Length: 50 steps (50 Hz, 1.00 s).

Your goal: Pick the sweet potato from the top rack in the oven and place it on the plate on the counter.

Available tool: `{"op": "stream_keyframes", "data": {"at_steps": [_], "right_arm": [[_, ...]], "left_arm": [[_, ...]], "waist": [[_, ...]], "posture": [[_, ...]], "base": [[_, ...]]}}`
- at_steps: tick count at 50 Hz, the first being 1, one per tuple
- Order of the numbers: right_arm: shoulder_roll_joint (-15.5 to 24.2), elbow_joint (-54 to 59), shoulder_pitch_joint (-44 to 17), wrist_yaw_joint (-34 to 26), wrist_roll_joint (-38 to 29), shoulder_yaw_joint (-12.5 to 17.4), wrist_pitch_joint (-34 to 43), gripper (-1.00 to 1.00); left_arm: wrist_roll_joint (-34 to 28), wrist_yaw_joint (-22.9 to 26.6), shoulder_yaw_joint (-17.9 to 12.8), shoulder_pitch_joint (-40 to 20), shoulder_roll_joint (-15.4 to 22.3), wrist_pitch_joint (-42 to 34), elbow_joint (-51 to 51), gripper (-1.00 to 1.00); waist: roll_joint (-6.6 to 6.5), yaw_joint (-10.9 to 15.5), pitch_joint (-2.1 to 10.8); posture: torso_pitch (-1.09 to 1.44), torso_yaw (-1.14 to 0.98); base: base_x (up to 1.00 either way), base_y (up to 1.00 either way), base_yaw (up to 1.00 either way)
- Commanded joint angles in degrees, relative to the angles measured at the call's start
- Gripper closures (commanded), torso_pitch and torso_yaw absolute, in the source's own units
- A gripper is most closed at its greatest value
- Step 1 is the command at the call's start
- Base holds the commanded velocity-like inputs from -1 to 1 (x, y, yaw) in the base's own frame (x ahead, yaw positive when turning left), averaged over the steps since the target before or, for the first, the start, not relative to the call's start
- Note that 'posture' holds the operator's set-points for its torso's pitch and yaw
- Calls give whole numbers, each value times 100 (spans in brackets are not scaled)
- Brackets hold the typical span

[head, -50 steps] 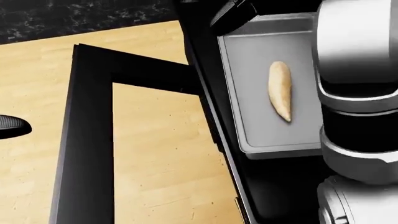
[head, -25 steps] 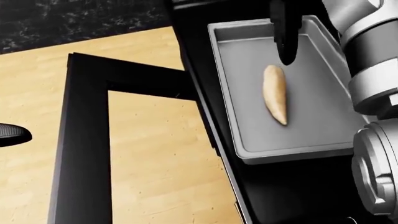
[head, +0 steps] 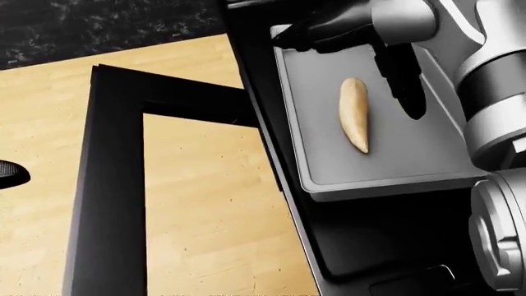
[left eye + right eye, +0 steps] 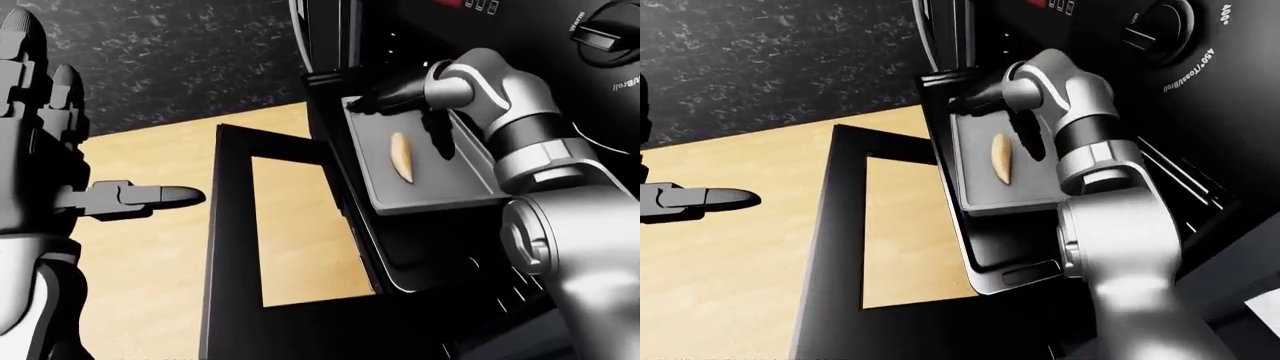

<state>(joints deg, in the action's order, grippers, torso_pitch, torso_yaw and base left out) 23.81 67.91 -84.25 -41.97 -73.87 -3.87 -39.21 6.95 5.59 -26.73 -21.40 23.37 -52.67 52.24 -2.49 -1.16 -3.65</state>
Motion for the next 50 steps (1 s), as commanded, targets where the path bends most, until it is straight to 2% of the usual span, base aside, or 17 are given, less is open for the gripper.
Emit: {"op": "stream_keyframes", "data": {"at_steps": [1,16,21,27,30,35,43,49,50], "right_arm": [[65,-236,-166,85,-81,38,58,-100],[110,-256,-167,114,-214,165,297,-100],[159,-210,-239,-34,-219,175,293,-100],[114,-254,-93,-145,-230,159,344,-100],[117,-261,-81,-115,-258,151,348,-92],[94,-266,-17,-143,-279,150,349,-95],[71,-430,112,-212,-271,154,278,-94],[94,-614,242,-362,-198,197,205,-92],[95,-683,299,-386,-175,213,214,-97]], "left_arm": [[-15,-46,-29,-108,78,151,79,-100],[11,-18,-97,53,44,335,34,-100],[34,-89,-41,-110,106,36,169,-100],[7,-18,-94,53,39,328,29,-100],[-8,-4,-109,108,27,402,10,-100],[-50,-7,-69,155,7,455,-6,-100],[-54,-4,-105,93,25,337,38,-100],[-87,-58,-15,-10,46,273,-4,-100],[-96,-52,5,9,38,291,-10,-100]], "waist": [[-5,-1,148],[-11,4,178],[-5,4,188],[4,8,188],[-4,6,204],[4,6,209],[7,8,205],[10,6,206],[12,5,203]], "posture": [[0,0],[0,0],[0,0],[0,0],[0,0],[0,0],[0,0],[0,0],[0,0]], "base": [[0,0,0],[0,0,0],[0,0,0],[0,0,0],[0,0,0],[0,0,0],[0,0,0],[0,0,0],[0,0,0]]}}
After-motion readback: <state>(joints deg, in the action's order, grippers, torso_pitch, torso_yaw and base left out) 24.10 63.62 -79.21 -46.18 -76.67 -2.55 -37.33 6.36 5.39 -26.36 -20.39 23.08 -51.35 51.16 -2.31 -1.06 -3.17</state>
